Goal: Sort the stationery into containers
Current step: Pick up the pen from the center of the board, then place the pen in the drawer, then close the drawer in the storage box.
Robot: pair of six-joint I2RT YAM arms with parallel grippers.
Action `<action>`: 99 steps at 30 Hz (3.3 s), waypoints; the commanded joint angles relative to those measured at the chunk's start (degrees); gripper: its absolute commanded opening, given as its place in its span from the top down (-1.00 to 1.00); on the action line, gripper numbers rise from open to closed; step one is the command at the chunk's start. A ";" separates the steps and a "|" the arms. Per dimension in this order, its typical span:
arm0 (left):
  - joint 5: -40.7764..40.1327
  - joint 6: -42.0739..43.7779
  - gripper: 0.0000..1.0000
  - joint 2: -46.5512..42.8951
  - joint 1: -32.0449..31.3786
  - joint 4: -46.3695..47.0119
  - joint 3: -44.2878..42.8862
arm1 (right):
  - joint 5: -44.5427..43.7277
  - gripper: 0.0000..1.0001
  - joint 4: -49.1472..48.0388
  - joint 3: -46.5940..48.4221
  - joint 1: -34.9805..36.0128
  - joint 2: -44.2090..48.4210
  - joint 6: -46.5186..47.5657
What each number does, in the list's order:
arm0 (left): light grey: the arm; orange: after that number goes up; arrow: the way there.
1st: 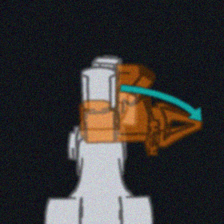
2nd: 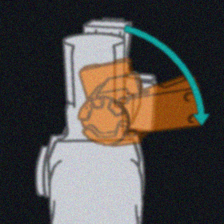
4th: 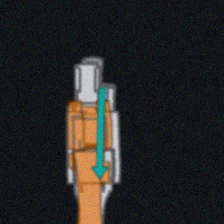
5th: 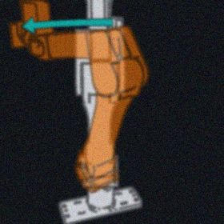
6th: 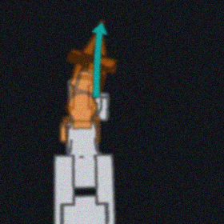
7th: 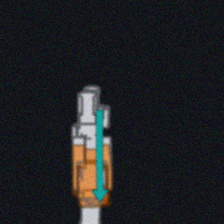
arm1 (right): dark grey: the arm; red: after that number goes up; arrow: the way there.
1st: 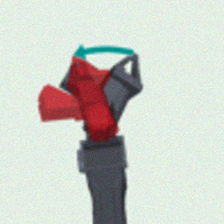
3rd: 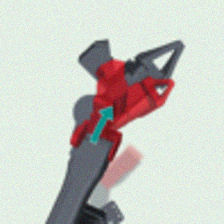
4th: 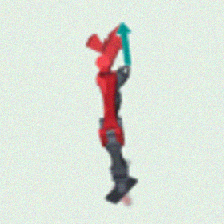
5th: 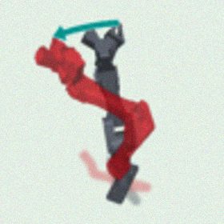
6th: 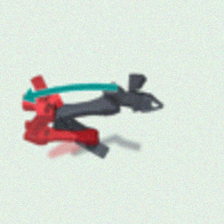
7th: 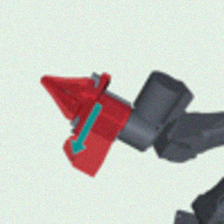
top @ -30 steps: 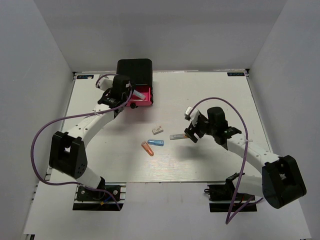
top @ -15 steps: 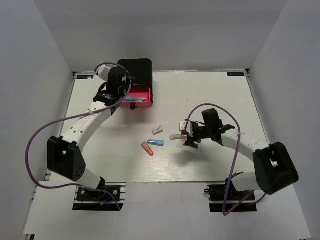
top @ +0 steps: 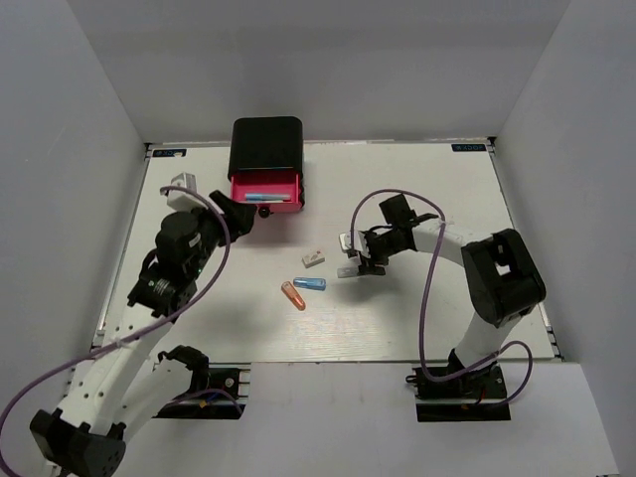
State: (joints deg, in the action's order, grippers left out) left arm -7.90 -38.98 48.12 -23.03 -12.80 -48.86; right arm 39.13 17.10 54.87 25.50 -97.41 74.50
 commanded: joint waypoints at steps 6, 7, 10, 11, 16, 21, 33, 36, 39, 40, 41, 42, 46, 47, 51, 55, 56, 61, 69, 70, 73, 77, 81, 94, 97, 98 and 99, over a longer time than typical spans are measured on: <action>0.43 -4.07 -0.54 -9.01 0.17 -6.10 12.38 | -3.17 -0.29 13.04 8.06 0.08 -7.45 5.66; 0.43 -4.08 -0.54 -9.53 0.17 -6.10 14.04 | -3.62 -0.26 13.13 8.06 0.25 -7.36 5.48; 1.66 -4.61 -0.56 -8.92 0.17 -5.57 16.33 | -5.47 -0.16 12.69 7.36 0.00 -7.62 4.78; 2.27 -4.61 -0.56 -8.22 0.17 -4.96 16.86 | -6.08 -0.10 13.04 7.53 0.17 -7.80 4.78; 4.64 -5.13 -0.65 -4.53 0.17 -2.42 18.98 | -7.58 0.67 18.21 8.76 -0.10 -8.33 5.13; 5.79 -6.46 -0.65 -2.77 0.17 0.66 20.73 | -2.76 0.98 29.20 17.35 0.08 -4.75 4.52; 5.26 -10.94 -0.68 -2.15 -0.35 6.47 24.60 | 5.87 0.96 -4.89 30.73 6.22 0.55 -21.58; 5.88 -11.56 -0.68 -1.62 -0.35 7.26 24.60 | 3.94 0.96 -11.19 35.20 9.21 -4.35 -27.29; 5.88 -11.56 -0.68 -1.10 -0.35 7.26 24.60 | 1.22 0.93 -16.30 43.28 11.68 -9.72 -31.07; 5.88 -12.08 -0.68 -1.71 -0.35 7.26 24.60 | 0.60 0.93 -18.92 45.48 12.20 -10.69 -31.69; 5.88 -12.08 -0.68 -1.71 -0.35 7.26 25.13 | -0.80 0.93 -20.17 47.50 13.34 -13.75 -32.31; 5.88 -12.08 -0.68 -2.23 -0.35 7.26 25.13 | -1.16 0.93 -20.44 48.65 13.61 -14.73 -32.92; 5.88 -13.13 -0.68 -3.73 -0.35 6.64 26.27 | -2.74 0.80 -20.71 55.06 15.28 -20.36 -34.16; 5.88 -13.14 -0.68 -4.43 -0.35 6.12 26.27 | -3.18 0.75 -20.71 55.17 15.55 -22.28 -34.24; 5.88 -13.14 -0.68 -5.67 -0.35 4.89 26.27 | -5.20 0.44 -20.62 54.73 15.72 -23.71 -34.51; 5.88 -13.14 -0.70 -5.67 -0.35 5.67 26.27 | -6.61 0.16 -19.74 54.38 15.37 -23.88 -33.72; 5.88 -13.66 -0.70 -5.67 -0.35 5.68 26.27 | -6.62 0.10 -19.04 54.38 15.46 -23.80 -33.54; 6.49 -14.37 -0.73 -1.98 -0.35 9.54 25.58 | -6.79 -0.39 -18.33 53.50 15.11 -20.38 -33.53; 7.73 -13.84 -0.10 6.54 0.17 16.22 22.76 | -16.09 1.00 -30.68 31.87 13.44 -2.72 -42.32; 7.73 -13.84 0.05 8.55 0.17 17.01 22.76 | -19.59 1.00 -32.03 29.09 13.00 2.43 -43.03; 7.73 -13.84 0.62 11.99 0.17 18.77 21.27 | -22.87 1.00 -32.58 17.74 11.42 8.88 -44.53; 5.18 -15.15 0.78 17.17 0.70 20.00 18.37 | -23.49 0.87 -26.61 7.38 6.43 14.06 -48.04; 0.53 -18.39 0.78 22.27 0.70 18.35 13.98 | -23.49 0.93 -26.07 0.07 3.77 17.68 -50.41; -6.25 -26.76 0.70 31.59 1.84 16.49 4.75 | -21.03 0.98 -25.63 -6.89 -0.27 22.43 -53.23; -6.25 -27.38 0.62 32.21 1.84 16.49 4.21 | -20.24 1.00 -25.63 -7.24 -1.15 22.26 -53.49; -6.25 -27.98 0.60 32.82 1.84 17.10 3.60 | -19.98 1.00 -25.37 -7.15 -1.06 22.26 -53.67; -6.25 -27.99 0.57 33.44 1.84 17.63 3.08 | -19.80 1.00 -25.45 -7.15 -0.98 22.26 -53.76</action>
State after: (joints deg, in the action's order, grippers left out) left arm -13.10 -65.45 81.14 -21.32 3.68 -42.96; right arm 17.76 -6.57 48.14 24.84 -75.94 22.04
